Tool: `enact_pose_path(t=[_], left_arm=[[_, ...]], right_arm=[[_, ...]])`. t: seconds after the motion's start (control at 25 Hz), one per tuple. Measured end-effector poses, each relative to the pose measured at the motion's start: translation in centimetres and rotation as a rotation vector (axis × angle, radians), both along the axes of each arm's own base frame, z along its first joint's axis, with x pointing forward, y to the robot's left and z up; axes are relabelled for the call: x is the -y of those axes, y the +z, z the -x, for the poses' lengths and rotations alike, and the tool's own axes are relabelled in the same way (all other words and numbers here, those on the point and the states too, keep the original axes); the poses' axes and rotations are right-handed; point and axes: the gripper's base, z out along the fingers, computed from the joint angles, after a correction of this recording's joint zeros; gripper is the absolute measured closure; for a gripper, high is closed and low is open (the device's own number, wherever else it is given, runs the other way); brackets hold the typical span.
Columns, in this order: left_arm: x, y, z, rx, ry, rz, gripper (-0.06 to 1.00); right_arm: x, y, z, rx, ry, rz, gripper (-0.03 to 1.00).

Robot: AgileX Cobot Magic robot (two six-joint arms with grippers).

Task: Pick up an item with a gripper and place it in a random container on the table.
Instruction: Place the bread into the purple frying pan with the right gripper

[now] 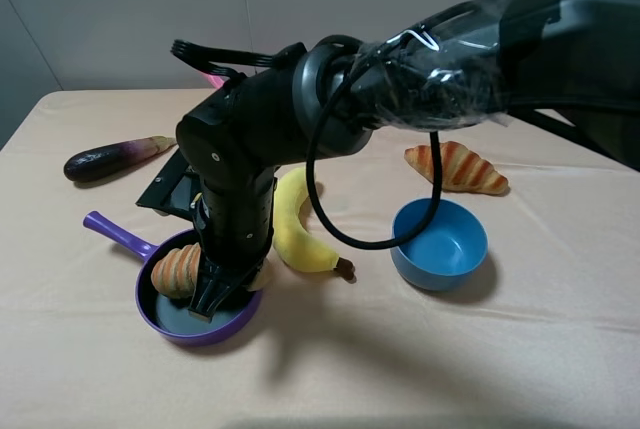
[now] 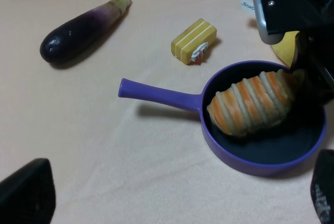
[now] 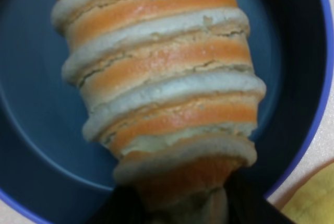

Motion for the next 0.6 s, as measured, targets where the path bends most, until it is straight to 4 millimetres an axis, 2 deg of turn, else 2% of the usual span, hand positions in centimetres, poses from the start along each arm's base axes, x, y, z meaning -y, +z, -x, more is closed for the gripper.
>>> enact_pose_path(t=[0.6], left_arm=[[0.0, 0.0, 0.0, 0.0, 0.0, 0.0, -0.05]], right_arm=[[0.02, -0.01, 0.07, -0.009, -0.006, 0.001, 0.78]])
